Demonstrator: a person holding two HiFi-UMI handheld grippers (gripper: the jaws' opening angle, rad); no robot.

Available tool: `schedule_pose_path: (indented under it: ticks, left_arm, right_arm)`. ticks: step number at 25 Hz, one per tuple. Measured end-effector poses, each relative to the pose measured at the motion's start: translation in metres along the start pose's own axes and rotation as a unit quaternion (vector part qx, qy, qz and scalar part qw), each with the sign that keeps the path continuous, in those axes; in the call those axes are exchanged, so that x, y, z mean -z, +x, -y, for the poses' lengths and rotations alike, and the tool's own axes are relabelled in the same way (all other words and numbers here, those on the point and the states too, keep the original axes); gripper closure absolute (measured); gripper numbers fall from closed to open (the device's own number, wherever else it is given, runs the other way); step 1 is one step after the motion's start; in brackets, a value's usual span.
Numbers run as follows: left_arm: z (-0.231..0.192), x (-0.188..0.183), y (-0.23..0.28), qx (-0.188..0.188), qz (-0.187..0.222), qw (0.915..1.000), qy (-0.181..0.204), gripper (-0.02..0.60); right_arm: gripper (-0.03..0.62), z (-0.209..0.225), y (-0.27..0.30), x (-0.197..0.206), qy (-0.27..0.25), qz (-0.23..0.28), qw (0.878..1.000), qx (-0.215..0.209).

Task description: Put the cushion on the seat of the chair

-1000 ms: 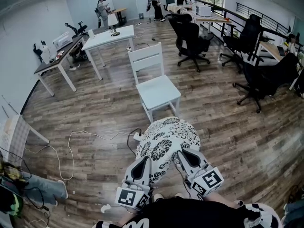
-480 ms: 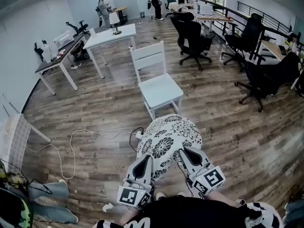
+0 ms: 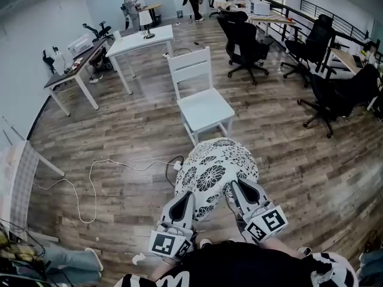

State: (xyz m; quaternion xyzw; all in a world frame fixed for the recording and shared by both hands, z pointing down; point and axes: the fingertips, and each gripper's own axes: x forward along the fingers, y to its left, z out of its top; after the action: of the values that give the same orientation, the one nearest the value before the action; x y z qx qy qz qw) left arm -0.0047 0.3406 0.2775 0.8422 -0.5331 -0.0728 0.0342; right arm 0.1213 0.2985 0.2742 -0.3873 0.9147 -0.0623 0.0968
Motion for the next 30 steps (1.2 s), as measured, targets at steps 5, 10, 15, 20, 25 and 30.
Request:
schedule_pose_path:
  ticks: [5, 10, 15, 20, 25, 30]
  left_arm:
    - [-0.013, -0.002, -0.009, 0.001, 0.002, 1.0, 0.003, 0.575]
    - [-0.02, 0.0, -0.019, 0.001, 0.004, 1.0, 0.0, 0.575]
    - [-0.025, 0.004, -0.02, 0.006, 0.0, 1.0, -0.004, 0.575]
    - [-0.031, 0.008, -0.008, 0.008, -0.004, 0.9998, -0.015, 0.575]
    - [-0.032, 0.016, 0.015, 0.02, -0.012, 0.9996, -0.014, 0.575]
    - [-0.053, 0.017, 0.054, 0.007, -0.011, 0.9999, -0.01, 0.575]
  right_arm:
    - [0.56, -0.013, 0.01, 0.006, 0.008, 0.004, 1.0, 0.002]
    - [0.56, -0.026, 0.012, 0.012, 0.009, 0.006, 1.0, 0.0]
    - [0.56, -0.027, 0.013, 0.018, 0.02, 0.001, 1.0, 0.009]
    - [0.56, -0.013, 0.015, 0.023, 0.032, -0.005, 0.999, 0.023]
    - [0.56, 0.002, 0.027, 0.029, 0.024, -0.017, 0.999, 0.017]
    - [0.56, 0.031, 0.062, 0.025, 0.017, -0.012, 1.0, 0.001]
